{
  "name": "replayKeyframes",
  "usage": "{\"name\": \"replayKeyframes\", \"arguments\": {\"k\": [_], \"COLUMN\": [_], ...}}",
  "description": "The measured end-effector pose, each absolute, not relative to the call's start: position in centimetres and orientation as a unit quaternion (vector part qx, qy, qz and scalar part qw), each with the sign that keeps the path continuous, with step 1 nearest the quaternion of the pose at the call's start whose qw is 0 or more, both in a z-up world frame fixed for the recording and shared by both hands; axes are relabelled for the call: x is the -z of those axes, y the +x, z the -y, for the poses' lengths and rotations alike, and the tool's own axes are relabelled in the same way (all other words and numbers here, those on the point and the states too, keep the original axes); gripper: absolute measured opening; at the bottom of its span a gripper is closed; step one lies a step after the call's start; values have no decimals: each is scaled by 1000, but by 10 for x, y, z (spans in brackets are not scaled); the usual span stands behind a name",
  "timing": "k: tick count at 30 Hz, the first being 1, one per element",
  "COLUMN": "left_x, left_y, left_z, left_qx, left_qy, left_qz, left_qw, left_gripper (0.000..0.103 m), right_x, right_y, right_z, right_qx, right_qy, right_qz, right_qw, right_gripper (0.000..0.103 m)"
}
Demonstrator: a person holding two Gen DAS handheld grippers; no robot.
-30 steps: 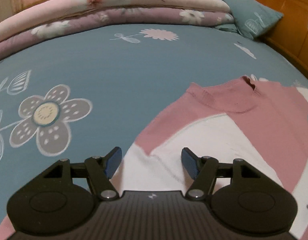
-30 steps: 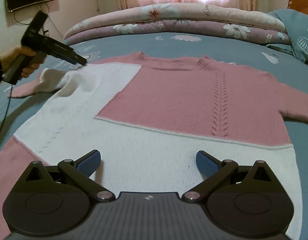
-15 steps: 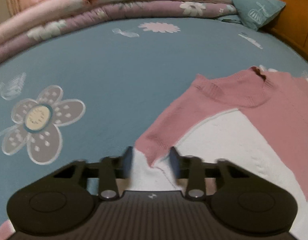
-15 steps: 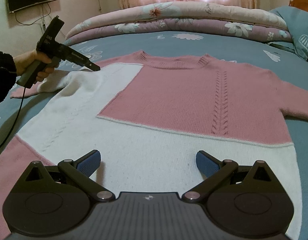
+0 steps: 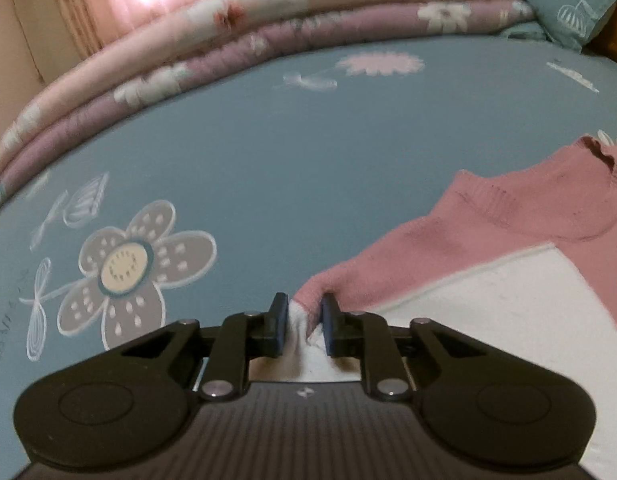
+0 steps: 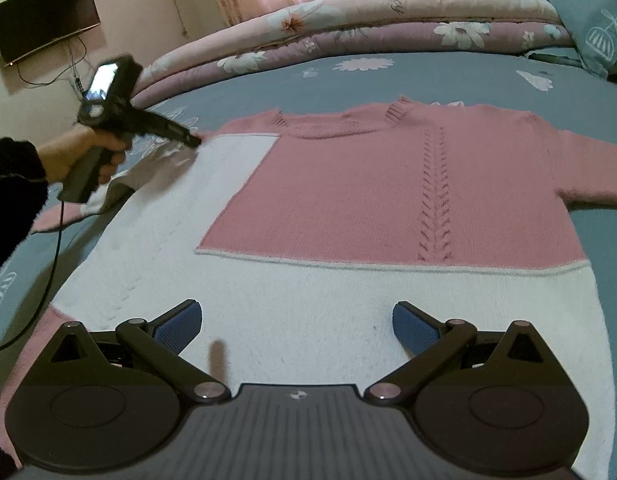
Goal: Fold clothes
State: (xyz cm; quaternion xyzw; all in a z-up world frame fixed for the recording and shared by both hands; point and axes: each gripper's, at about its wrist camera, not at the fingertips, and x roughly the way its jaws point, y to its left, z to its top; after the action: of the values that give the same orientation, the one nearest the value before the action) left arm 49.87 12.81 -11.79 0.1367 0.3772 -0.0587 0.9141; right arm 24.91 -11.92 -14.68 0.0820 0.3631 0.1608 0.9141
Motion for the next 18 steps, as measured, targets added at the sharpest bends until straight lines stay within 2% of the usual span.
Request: {"name": "replayKeyframes", "arguments": {"k": [4, 8, 13, 18], "left_x": [111, 89, 67, 71], "left_y": [495, 481, 457, 448], "left_z": [-141, -150, -164, -189], "left_qx": [55, 60, 64, 44], "left_qy": [91, 96, 108, 130], "left_qz": [-374, -361, -358, -361], "left_qw": [921, 926, 925, 922], "left_gripper": [31, 39, 39, 43], "right_x": [145, 145, 144, 144], "right_y": [248, 251, 252, 251], "right_z": [119, 122, 125, 125], "right_qx": [-160, -159, -158, -157], "right_qy": [83, 97, 108, 111], "right_qz": [-367, -369, -369, -370], "right_qw": [913, 911, 909, 909], "right_gripper": [103, 103, 103, 103]}}
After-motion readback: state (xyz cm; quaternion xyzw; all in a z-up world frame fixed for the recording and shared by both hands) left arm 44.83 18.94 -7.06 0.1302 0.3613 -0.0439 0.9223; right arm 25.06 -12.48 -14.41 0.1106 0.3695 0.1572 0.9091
